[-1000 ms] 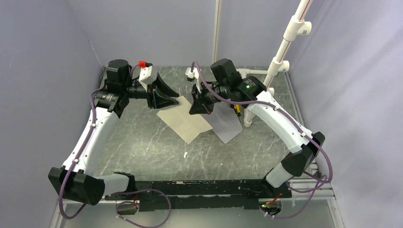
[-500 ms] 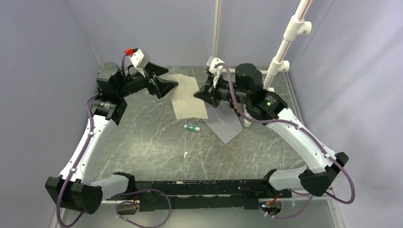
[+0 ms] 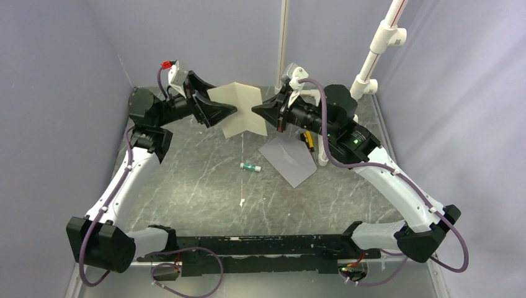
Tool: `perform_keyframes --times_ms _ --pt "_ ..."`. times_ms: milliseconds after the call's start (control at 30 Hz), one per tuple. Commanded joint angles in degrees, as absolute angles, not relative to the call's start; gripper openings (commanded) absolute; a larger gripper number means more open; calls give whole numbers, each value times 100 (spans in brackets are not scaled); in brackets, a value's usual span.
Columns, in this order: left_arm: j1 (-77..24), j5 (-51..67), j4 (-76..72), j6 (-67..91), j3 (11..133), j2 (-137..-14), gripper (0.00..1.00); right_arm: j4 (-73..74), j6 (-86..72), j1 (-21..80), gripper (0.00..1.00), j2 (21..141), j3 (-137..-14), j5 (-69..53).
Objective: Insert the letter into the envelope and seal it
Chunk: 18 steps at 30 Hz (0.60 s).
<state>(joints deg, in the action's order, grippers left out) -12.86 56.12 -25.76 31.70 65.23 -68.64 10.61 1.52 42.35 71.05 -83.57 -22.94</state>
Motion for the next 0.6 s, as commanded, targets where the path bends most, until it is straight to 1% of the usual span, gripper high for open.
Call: perform_keyframes --times_ms 0,167,233,300,467,500,567 --pt "-1327 5861 -3406 3760 6484 -6861 68 349 -197 4219 0 7079 -8341 -2175" --pt "-1336 5381 -3195 3689 6447 -6778 45 313 -304 4219 0 7129 -8390 -1991" --pt "-1352 5181 -3166 3747 6427 -6796 34 396 -315 4218 0 7198 -8455 -1986" --pt "-1362 5110 -3162 3802 6424 -6843 30 468 -301 4218 0 7264 -8514 -1947" --pt "-1395 5116 -3186 3867 6406 -6891 29 509 -340 4219 0 7361 -8596 -1841" --pt "-1409 5106 -3178 3845 6397 -6886 27 529 -362 4219 0 7391 -8622 -1831" --pt "-1430 5089 -3144 3788 6389 -6886 18 540 -411 4219 0 7437 -8672 -1820"
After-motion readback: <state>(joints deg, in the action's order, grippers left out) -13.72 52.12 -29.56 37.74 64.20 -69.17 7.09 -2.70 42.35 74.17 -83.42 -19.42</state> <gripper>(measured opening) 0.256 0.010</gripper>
